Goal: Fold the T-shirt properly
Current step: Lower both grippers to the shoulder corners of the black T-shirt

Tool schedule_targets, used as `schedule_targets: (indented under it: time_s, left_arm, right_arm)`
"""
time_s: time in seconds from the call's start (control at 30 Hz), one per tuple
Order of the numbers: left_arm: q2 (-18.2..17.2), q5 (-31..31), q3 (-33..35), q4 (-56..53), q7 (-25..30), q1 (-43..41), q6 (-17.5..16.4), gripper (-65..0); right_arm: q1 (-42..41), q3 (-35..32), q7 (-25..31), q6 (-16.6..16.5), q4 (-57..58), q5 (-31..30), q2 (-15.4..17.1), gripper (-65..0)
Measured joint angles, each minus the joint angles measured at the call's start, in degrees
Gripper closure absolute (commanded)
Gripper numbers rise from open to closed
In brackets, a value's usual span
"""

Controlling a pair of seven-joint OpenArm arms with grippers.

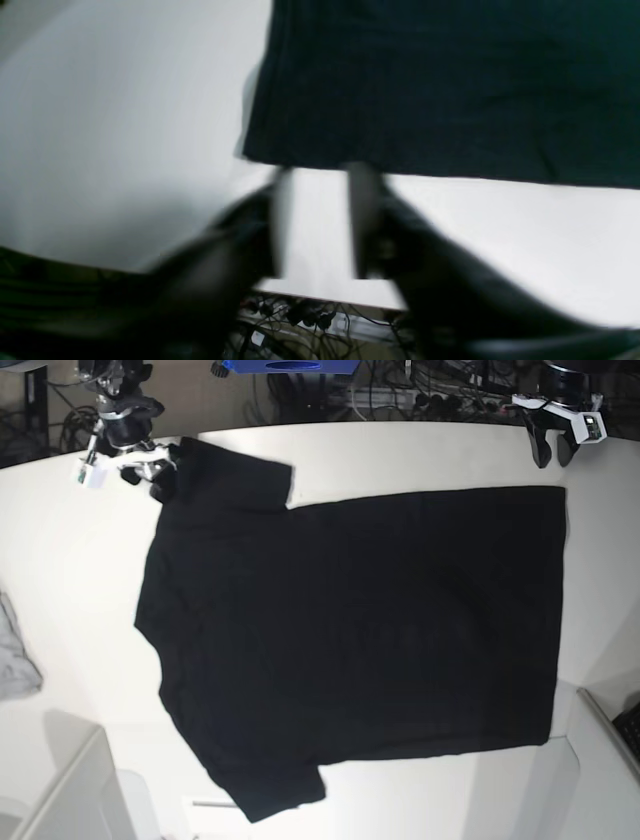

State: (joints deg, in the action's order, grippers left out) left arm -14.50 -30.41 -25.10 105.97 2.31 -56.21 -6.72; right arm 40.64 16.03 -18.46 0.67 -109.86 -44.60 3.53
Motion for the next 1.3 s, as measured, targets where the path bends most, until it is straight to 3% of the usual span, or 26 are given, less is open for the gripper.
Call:
schedule_targets:
  time_s: [0.1,0.23,0.33,0.4,0.47,0.77,0.87,1.0,1.07,1.3]
  left_arm:
    - [-0.3,-3.4,-1.0,-0.3,0.2,0.2,0.5,-39.2]
    - [-1.5,-9.5,-0.5,-3.6,0.0,1.3,-0.4,-38.8]
    - [-3.0,-14.1,-1.2,-5.8,-1.0,1.6,-4.9,-38.8]
    - [-2.8,-16.5,-2.6,-7.0,-5.9,2.6,-8.9,-38.8]
    - [-2.0,-16.9,-5.8,-8.0,-10.1,4.2,-12.4,-38.8]
    - [4.6,-16.7,-23.1,-9.9,-30.1,13.3,-22.1,-38.8]
    - [3.8,-16.4,-24.9,-9.9,-31.3,14.3,-22.9,-38.8]
    - [4.7,-11.3,-24.5,-9.9,-32.0,15.4,-23.3,-38.8]
    - [5.7,-10.9,-24.5,-10.9,-31.7,16.8,-23.3,-38.8]
    - [6.1,-10.3,-24.4,-16.3,-32.2,20.3,-23.3,-38.8]
  right_arm:
    - [-1.6,-0.2,0.0,-0.2,1.5,-5.1,2.1,-41.1]
    - [-4.2,-0.2,0.2,0.0,6.5,-6.7,4.0,-41.1]
    - [-4.9,-0.2,0.0,0.2,9.9,-7.5,4.2,-41.1]
    - [-5.0,-0.3,0.7,-0.3,11.0,-7.6,4.2,-41.1]
    - [-5.4,-0.6,1.1,-0.3,11.6,-7.7,4.5,-41.1]
    - [-5.5,-9.2,4.4,-1.6,12.3,-7.5,5.0,-41.1]
    - [-5.9,-9.9,5.3,-2.8,13.5,-7.8,5.0,-41.1]
    - [-6.0,-9.9,5.8,-3.7,14.3,-8.3,5.0,-40.8]
    - [-6.1,-9.9,5.9,-3.5,14.4,-8.2,5.0,-36.0]
    - [-6.4,-9.9,5.0,-2.7,16.3,-8.3,5.0,-1.7]
